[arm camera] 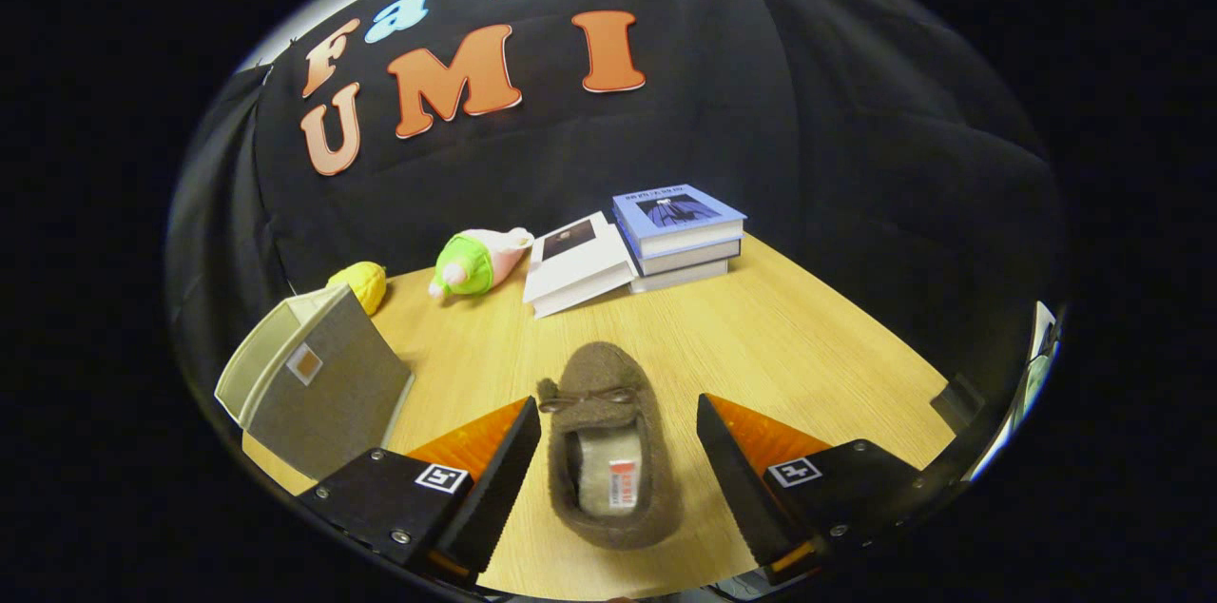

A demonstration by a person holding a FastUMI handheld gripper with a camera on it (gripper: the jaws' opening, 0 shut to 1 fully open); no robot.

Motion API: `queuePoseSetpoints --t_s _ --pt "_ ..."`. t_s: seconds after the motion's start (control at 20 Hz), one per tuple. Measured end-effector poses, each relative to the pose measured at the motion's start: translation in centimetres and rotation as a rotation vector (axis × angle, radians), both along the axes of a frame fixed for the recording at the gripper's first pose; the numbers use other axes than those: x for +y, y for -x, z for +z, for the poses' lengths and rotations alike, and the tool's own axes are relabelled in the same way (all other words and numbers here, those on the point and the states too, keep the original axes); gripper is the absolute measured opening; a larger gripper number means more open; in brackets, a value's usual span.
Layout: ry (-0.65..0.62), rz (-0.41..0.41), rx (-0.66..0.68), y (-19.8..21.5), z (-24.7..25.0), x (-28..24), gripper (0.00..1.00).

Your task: Open the storage box then place both shoes into the box .Put the left shoe in first, then the right shoe, with the right side of both shoes facing outward in a uniform manner.

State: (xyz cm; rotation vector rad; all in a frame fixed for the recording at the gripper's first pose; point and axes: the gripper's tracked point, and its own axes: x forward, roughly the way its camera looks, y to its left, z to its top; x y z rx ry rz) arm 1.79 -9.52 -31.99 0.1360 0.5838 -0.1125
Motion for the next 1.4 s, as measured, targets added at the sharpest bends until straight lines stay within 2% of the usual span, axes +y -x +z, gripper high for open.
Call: queuePoseSetpoints --t_s 0.45,0.65,0.75,0.8,0.85,0.9,1.0,1.15,1.4 --pt "-0.029 0.008 0.065 -0.4 -4.3 -0.8 0.95" --pt "-0.086 0.007 0.102 -1.1 -6.2 0.1 0.79" --pt "-0.107 -0.025 0.102 -1.5 -6.5 -0.1 0.66" --pt "-0.109 -0.046 0.111 -1.5 -6.8 -0.4 0.51" --pt "-0.104 -0.068 0.116 -1.5 -7.2 -0.9 0.44" --pt "-0.099 -0.092 0.112 -1.5 -6.9 -1.3 0.26" --pt "-0.104 -0.125 0.114 -1.3 -6.8 -1.6 0.06" --pt "-0.115 -0.169 0.091 -1.6 -5.9 -1.6 0.03" --pt "-0.144 -0.163 0.024 -1.9 -1.7 0.0 0.02"
